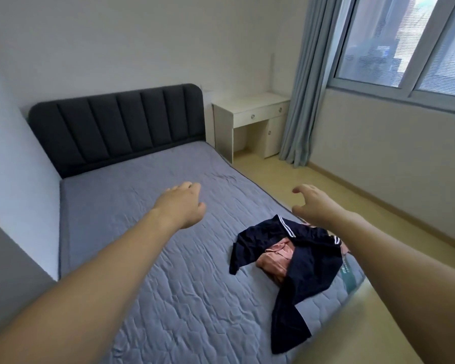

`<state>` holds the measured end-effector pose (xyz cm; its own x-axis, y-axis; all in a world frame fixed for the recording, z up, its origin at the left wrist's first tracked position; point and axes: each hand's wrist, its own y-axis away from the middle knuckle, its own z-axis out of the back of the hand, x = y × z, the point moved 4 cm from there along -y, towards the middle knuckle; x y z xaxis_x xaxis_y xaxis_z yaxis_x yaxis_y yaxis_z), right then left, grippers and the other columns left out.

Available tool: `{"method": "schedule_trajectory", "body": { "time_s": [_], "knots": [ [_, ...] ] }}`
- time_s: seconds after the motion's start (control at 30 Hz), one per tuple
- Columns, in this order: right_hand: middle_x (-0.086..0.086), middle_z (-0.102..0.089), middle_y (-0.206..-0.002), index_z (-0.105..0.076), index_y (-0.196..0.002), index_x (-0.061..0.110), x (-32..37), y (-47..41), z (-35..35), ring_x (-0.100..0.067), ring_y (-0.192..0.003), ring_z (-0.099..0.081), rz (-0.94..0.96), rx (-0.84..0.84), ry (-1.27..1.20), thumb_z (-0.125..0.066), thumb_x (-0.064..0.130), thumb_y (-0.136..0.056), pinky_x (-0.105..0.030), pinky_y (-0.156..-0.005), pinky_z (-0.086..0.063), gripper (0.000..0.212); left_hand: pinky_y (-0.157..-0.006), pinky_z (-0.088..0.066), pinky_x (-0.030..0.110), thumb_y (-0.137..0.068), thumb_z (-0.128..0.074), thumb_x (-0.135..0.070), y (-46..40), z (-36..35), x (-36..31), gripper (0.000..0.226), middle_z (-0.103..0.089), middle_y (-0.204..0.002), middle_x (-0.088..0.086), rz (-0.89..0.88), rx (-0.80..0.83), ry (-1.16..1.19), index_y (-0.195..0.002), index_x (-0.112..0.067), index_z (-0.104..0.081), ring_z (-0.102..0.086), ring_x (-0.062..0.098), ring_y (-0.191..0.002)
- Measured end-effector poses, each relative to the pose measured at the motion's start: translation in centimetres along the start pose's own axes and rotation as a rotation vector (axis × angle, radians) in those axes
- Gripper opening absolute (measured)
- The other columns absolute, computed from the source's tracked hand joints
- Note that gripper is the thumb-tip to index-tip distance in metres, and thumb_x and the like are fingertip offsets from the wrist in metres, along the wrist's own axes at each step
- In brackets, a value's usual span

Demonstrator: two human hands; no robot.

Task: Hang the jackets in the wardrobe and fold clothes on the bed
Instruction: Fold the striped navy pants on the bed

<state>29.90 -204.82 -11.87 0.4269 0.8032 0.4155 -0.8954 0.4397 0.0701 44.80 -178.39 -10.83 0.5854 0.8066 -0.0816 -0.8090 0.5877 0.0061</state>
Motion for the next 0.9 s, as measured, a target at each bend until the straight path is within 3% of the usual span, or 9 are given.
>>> {"method": "schedule_trajectory", "body": {
  "time_s": [0.17, 0.37, 0.5, 0.67, 0.73, 0.9],
  "knots": [
    [-0.005, -0.04, -0.146, -0.042, -0.139, 0.015, -10.5, -8.4, -1.8, -0.021, -0.133, -0.04, -0.028, 0.065, -0.008, -0.058, 0.024, -0.086, -0.03, -0.107, -0.031, 0.056, -0.097, -0.044, 0.041, -0.097, -0.039, -0.034, -11.7, -6.8, -9.0, 0.046, -0.041, -0.144, 0.008, -0.036, 0.105, 0.15, -0.139, -0.014, -0.039, -0.049, 0.028, -0.119],
    [-0.006, -0.04, -0.146, -0.041, -0.138, 0.016, -29.4, -21.6, -5.0, -0.023, -0.131, -0.041, -0.179, 0.172, 0.052, -0.053, 0.022, -0.088, -0.032, -0.106, -0.034, 0.052, -0.098, -0.044, 0.042, -0.096, -0.04, -0.031, -26.6, -20.7, -22.4, 0.043, -0.042, -0.142, 0.007, -0.12, 0.32, 0.188, -0.137, -0.014, -0.042, -0.049, 0.029, -0.12],
    [-0.006, -0.046, -0.138, -0.043, -0.135, 0.017, -42.2, -31.9, -12.9, -0.025, -0.123, -0.047, -0.176, 0.29, 0.08, -0.051, 0.025, -0.087, -0.034, -0.1, -0.04, 0.048, -0.1, -0.043, 0.043, -0.093, -0.041, -0.025, -37.2, -33.6, -30.1, 0.042, -0.047, -0.137, 0.008, -0.119, 0.42, 0.197, -0.133, -0.015, -0.047, -0.05, 0.028, -0.12],
    [-0.002, -0.048, -0.132, -0.047, -0.123, 0.018, -56.4, -40.8, -26.0, -0.025, -0.119, -0.047, -0.154, 0.416, 0.173, -0.049, 0.026, -0.086, -0.033, -0.089, -0.041, 0.038, -0.089, -0.045, 0.041, -0.091, -0.04, -0.02, -46.5, -51.5, -38.0, 0.027, -0.049, -0.129, 0.001, -0.128, 0.565, 0.185, -0.116, -0.021, -0.049, -0.047, 0.024, -0.113],
    [0.0, -0.047, -0.132, -0.045, -0.126, 0.02, -60.9, -42.6, -31.1, -0.023, -0.119, -0.047, -0.146, 0.428, 0.208, -0.049, 0.028, -0.086, -0.032, -0.086, -0.039, 0.041, -0.096, -0.044, 0.043, -0.088, -0.042, -0.016, -49.3, -58.0, -40.1, 0.041, -0.045, -0.136, -0.003, -0.153, 0.575, 0.168, -0.129, -0.022, -0.046, -0.039, 0.024, -0.124],
    [0.001, -0.023, -0.152, -0.022, -0.147, 0.022, -67.9, -43.3, -41.0, -0.022, -0.137, -0.026, -0.124, 0.438, 0.311, -0.053, 0.031, -0.084, -0.038, -0.113, -0.021, 0.071, -0.115, -0.025, 0.048, -0.088, -0.052, -0.02, -51.7, -70.7, -41.2, 0.081, -0.003, -0.162, 0.001, -0.106, 0.741, -0.069, -0.154, -0.028, -0.005, -0.001, 0.028, -0.148]
  ]
}}
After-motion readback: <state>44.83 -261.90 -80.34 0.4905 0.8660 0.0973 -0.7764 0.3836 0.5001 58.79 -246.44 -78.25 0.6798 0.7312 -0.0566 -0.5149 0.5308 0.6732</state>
